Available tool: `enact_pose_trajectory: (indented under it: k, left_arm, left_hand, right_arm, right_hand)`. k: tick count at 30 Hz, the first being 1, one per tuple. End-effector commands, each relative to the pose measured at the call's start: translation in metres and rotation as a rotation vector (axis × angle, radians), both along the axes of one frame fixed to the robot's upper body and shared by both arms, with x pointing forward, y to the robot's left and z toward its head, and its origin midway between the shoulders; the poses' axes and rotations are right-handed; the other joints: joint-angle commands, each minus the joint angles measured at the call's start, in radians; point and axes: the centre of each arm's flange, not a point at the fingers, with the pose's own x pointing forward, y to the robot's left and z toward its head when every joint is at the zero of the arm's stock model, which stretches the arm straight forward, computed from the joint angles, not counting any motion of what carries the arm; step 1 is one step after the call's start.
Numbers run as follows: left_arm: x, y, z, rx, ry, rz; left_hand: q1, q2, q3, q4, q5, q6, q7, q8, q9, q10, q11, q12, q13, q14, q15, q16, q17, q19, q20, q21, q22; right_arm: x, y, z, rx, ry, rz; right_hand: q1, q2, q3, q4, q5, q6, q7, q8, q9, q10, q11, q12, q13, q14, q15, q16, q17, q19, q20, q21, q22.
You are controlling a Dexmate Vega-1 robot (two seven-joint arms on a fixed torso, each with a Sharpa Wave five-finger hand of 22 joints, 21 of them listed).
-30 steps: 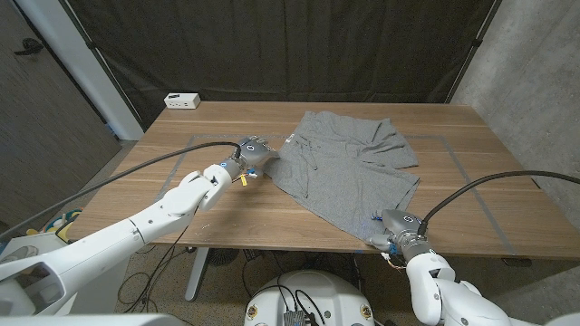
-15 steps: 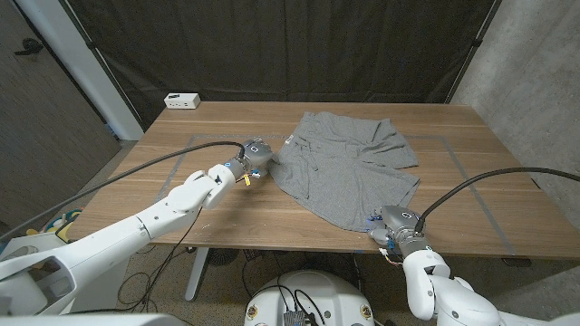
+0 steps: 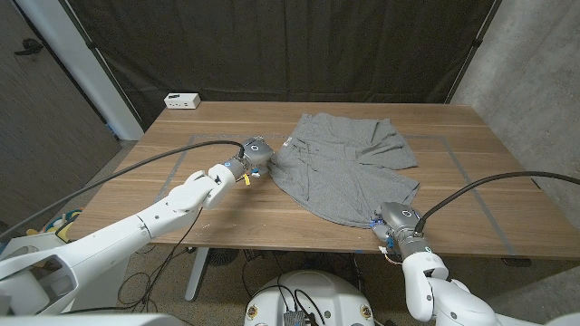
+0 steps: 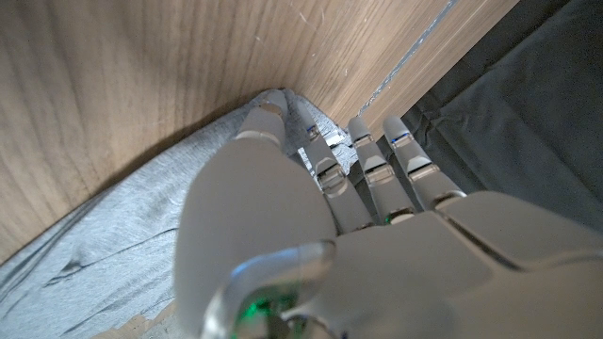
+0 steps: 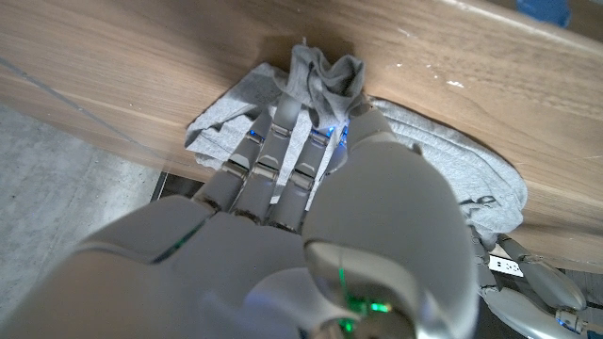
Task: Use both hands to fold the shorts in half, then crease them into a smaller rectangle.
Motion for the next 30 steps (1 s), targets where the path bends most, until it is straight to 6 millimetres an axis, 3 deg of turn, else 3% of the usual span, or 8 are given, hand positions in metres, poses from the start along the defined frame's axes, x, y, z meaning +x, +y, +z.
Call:
enact_pose_trajectory:
  k: [1, 13, 25, 30]
  left_arm:
    - [-0.007, 0.005, 0.014, -0.01, 0.094, 0.083]
    - [-0.026, 0.007, 0.018, -0.002, 0.264, 0.202]
    - [-0.044, 0.003, 0.024, -0.061, 0.338, 0.163]
    - [-0.05, -0.002, 0.031, -0.079, 0.378, 0.138]
  left_hand:
    - [0.003, 0.013, 0.0, 0.005, -0.002, 0.038, 0.017, 0.012, 0.012, 0.026, -0.008, 0.008, 0.033, 0.01, -0.171, -0.004, 0.003, 0.007, -0.002, 0.007, 0.002]
    - [0.022, 0.012, 0.001, -0.003, 0.001, 0.059, 0.049, 0.021, 0.015, 0.049, 0.005, 0.017, 0.052, 0.016, -0.173, -0.005, 0.006, -0.001, -0.003, 0.006, 0.002]
    - [0.047, 0.023, 0.011, -0.013, -0.006, 0.061, 0.092, 0.016, 0.014, 0.069, 0.023, 0.024, 0.069, 0.019, -0.174, -0.007, 0.007, -0.002, -0.009, 0.008, 0.002]
    - [0.067, 0.028, 0.02, -0.026, -0.022, 0.078, 0.105, 0.016, 0.014, 0.092, 0.027, 0.032, 0.079, 0.027, -0.178, -0.007, 0.007, 0.004, -0.023, 0.012, 0.001]
  right_arm:
    - [0.006, -0.008, 0.011, -0.008, -0.099, -0.022]
    - [0.016, -0.018, 0.021, -0.015, -0.139, -0.034]
    - [0.013, -0.032, 0.035, -0.016, -0.187, -0.086]
    - [0.009, -0.037, 0.036, -0.009, -0.211, -0.104]
  right_hand:
    - [0.012, 0.01, 0.003, 0.006, -0.001, 0.019, 0.007, -0.004, 0.004, 0.003, -0.01, 0.009, 0.008, 0.006, -0.154, 0.0, 0.007, -0.002, -0.043, 0.01, 0.005]
    - [0.02, 0.013, 0.001, 0.01, -0.004, 0.024, 0.006, -0.01, 0.007, -0.001, -0.006, 0.021, 0.022, 0.008, -0.154, -0.005, 0.018, -0.004, -0.043, 0.016, 0.008]
    - [0.024, 0.012, -0.001, 0.014, -0.006, 0.025, 0.009, -0.013, 0.012, -0.001, -0.007, 0.032, 0.033, 0.008, -0.153, -0.012, 0.025, -0.01, -0.046, 0.019, 0.009]
    - [0.024, 0.011, -0.003, 0.016, -0.007, 0.027, 0.009, -0.013, 0.017, -0.001, -0.008, 0.035, 0.037, 0.012, -0.152, -0.011, 0.03, -0.015, -0.047, 0.02, 0.01]
